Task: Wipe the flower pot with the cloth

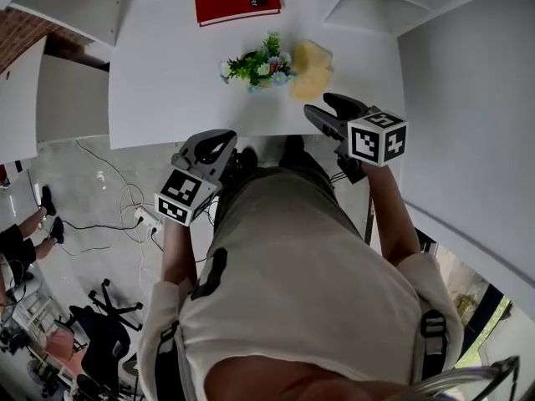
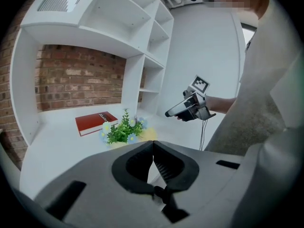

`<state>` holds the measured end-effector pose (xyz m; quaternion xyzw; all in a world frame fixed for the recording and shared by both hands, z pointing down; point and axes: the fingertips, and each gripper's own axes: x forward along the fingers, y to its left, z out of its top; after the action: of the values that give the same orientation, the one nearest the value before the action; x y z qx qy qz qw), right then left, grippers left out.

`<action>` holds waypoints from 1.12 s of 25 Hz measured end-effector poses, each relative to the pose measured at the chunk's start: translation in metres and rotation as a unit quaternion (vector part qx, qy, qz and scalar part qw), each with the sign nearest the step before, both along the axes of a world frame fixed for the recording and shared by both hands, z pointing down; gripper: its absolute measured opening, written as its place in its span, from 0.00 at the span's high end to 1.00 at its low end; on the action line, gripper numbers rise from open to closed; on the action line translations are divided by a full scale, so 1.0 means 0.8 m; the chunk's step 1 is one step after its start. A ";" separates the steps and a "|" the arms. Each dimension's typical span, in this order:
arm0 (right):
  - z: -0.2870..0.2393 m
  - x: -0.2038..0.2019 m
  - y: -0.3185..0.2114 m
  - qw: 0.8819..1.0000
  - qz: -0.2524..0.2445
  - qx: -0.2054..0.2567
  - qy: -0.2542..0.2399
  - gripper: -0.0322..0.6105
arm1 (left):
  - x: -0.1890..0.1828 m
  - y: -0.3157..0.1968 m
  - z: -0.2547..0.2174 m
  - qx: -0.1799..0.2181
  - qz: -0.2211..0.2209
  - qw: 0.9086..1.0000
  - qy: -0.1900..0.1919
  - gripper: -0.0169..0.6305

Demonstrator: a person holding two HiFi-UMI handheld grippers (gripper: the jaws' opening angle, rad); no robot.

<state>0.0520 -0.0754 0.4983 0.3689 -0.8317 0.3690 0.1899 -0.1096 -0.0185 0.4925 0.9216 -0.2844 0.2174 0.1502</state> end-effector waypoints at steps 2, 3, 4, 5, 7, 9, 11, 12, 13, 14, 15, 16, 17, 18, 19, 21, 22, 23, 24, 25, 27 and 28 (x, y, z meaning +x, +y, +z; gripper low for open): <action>0.021 0.035 -0.039 0.998 0.017 0.016 0.058 0.47 | 0.010 -0.007 0.001 -0.001 -0.009 1.000 -0.007 0.94; 0.035 0.050 -0.056 0.996 0.019 0.017 0.085 0.46 | 0.015 -0.009 0.001 -0.002 -0.014 1.000 -0.011 0.94; 0.053 0.062 -0.072 0.993 0.017 0.016 0.113 0.44 | 0.018 -0.011 0.001 -0.005 -0.019 1.000 -0.014 0.94; 0.072 0.071 -0.086 0.990 0.010 0.012 0.141 0.44 | 0.022 -0.013 0.000 -0.007 -0.023 1.000 -0.016 0.94; 0.112 0.081 -0.109 0.982 -0.014 0.004 0.190 0.42 | 0.030 -0.017 0.000 -0.009 -0.029 0.999 -0.022 0.94; 0.146 0.079 -0.124 0.976 -0.041 -0.001 0.216 0.42 | 0.037 -0.020 0.001 -0.012 -0.035 0.999 -0.028 0.94; 0.177 0.072 -0.131 0.970 -0.065 -0.008 0.234 0.42 | 0.040 -0.024 0.004 -0.015 -0.043 0.998 -0.035 0.94; 0.193 0.070 -0.132 0.966 -0.076 -0.014 0.246 0.42 | 0.040 -0.027 0.006 -0.015 -0.047 0.998 -0.041 0.94; 0.206 0.069 -0.132 0.962 -0.084 -0.019 0.258 0.43 | 0.040 -0.031 0.009 -0.014 -0.051 0.997 -0.052 0.94; 0.214 0.070 -0.132 0.960 -0.087 -0.020 0.265 0.47 | 0.039 -0.036 0.013 -0.011 -0.053 0.996 -0.066 0.94; 0.217 0.071 -0.132 0.960 -0.087 -0.018 0.267 0.50 | 0.039 -0.040 0.016 -0.007 -0.054 0.995 -0.081 0.94; 0.217 0.072 -0.131 0.960 -0.085 -0.016 0.264 0.53 | 0.039 -0.045 0.018 -0.002 -0.055 0.994 -0.093 0.94; 0.215 0.072 -0.129 0.961 -0.086 -0.016 0.261 0.57 | 0.038 -0.050 0.019 0.001 -0.060 0.994 -0.097 0.94; 0.214 0.072 -0.127 0.962 -0.089 -0.016 0.258 0.62 | 0.036 -0.055 0.020 0.001 -0.067 0.993 -0.093 0.94; 0.214 0.072 -0.126 0.962 -0.093 -0.018 0.255 0.66 | 0.034 -0.062 0.022 -0.001 -0.077 0.993 -0.086 0.94; 0.213 0.075 -0.125 0.963 -0.097 -0.025 0.251 0.71 | 0.030 -0.076 0.031 -0.003 -0.095 0.992 -0.079 0.94; 0.212 0.076 -0.125 0.963 -0.097 -0.029 0.248 0.73 | 0.028 -0.084 0.037 -0.001 -0.100 0.991 -0.084 0.94; 0.210 0.077 -0.123 0.965 -0.096 -0.031 0.242 0.75 | 0.027 -0.091 0.043 0.001 -0.102 0.991 -0.091 0.94; 0.205 0.075 -0.121 0.969 -0.093 -0.032 0.228 0.76 | 0.027 -0.098 0.050 0.001 -0.100 0.990 -0.095 0.94; 0.198 0.070 -0.119 0.974 -0.089 -0.033 0.203 0.76 | 0.029 -0.104 0.058 -0.005 -0.092 0.991 -0.094 0.93; 0.173 0.055 -0.114 0.988 -0.076 -0.037 0.132 0.76 | 0.042 -0.110 0.073 -0.032 -0.062 0.994 -0.080 0.53; 0.157 0.047 -0.113 0.992 -0.068 -0.037 0.096 0.76 | 0.050 -0.113 0.080 -0.041 -0.044 0.995 -0.076 0.47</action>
<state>0.0899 -0.1657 0.6243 0.3374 -0.8187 0.3489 0.3069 -0.0699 -0.1091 0.5562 0.8821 -0.3259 0.2915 0.1753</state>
